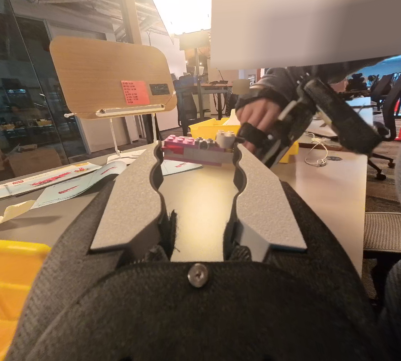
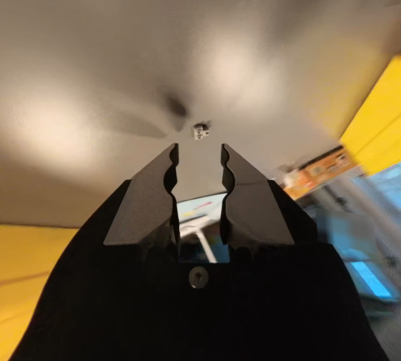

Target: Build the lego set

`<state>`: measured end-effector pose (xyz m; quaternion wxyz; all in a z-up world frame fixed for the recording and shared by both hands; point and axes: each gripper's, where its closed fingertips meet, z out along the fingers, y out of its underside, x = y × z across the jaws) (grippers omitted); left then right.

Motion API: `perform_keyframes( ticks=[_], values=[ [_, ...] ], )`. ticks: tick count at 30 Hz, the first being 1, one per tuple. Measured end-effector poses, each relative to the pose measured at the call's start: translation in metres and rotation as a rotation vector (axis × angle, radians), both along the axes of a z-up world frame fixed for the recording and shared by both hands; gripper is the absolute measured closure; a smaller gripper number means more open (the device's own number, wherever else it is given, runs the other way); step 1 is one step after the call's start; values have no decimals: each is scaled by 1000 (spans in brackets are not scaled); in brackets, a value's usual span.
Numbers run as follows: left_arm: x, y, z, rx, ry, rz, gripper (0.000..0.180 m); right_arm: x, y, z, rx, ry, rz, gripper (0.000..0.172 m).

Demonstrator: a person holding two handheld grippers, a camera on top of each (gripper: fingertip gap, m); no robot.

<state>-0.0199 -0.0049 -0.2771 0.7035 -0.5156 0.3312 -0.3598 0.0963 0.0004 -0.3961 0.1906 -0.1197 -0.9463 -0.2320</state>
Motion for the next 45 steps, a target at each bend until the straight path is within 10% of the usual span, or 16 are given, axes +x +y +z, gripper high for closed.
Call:
perform_keyframes(
  ticks=[6,12,22,45],
  values=[
    [1,0,0,-2,0,-2,117,-2,-17,6,-625,235,-742,130],
    [1,0,-1,-3,4,0,117,-4,-16,-8,-827,222,-901,119],
    [0,0,0,-9,-3,-7,116,15,-40,-8,-1018,95,-1065,132],
    [1,0,-1,-19,-3,-19,117,-2,-6,-8,-976,372,-976,145]
  ],
)
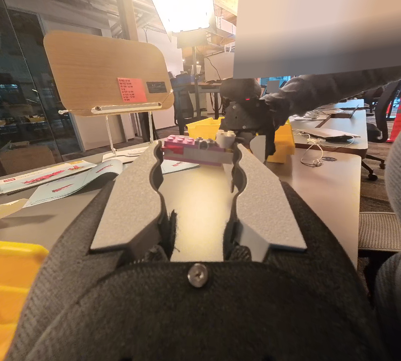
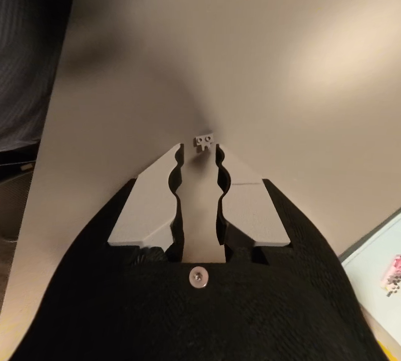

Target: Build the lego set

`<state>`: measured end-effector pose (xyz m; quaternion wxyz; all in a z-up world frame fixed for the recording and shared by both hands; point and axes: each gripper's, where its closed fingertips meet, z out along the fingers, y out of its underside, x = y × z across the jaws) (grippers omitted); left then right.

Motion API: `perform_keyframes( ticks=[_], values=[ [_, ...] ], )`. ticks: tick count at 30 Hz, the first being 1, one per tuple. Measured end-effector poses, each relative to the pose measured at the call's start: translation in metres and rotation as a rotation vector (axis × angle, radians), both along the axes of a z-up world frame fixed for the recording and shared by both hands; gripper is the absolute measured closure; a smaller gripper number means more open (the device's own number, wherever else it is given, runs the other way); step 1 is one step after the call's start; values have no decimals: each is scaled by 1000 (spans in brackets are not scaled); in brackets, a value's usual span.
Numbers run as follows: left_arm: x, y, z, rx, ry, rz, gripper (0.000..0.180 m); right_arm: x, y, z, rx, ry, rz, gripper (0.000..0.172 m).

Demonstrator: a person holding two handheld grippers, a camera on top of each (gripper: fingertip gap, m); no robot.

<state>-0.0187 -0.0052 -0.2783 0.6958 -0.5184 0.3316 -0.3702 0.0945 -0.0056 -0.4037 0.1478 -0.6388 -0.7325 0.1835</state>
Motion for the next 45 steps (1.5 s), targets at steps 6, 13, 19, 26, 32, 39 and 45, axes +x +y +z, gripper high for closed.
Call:
perform_keyframes(
  ticks=[6,13,19,26,32,39,45],
  values=[
    [0,0,1,-6,-10,-8,117,1,2,-2,19,12,51,158],
    [0,-1,0,-6,-8,-10,117,1,3,-7,40,11,74,164],
    [0,-1,0,-7,-8,-14,117,-2,1,-7,21,28,63,166],
    [2,-9,6,25,-32,-63,117,-66,4,94,-15,325,-2,166],
    [8,-18,5,69,-1,-98,116,-105,-15,131,96,289,160,167],
    [6,-17,5,73,-2,-84,116,-113,-23,130,198,193,278,167],
    [7,-15,4,88,22,-57,116,-114,-23,128,257,118,299,167]
  ],
)
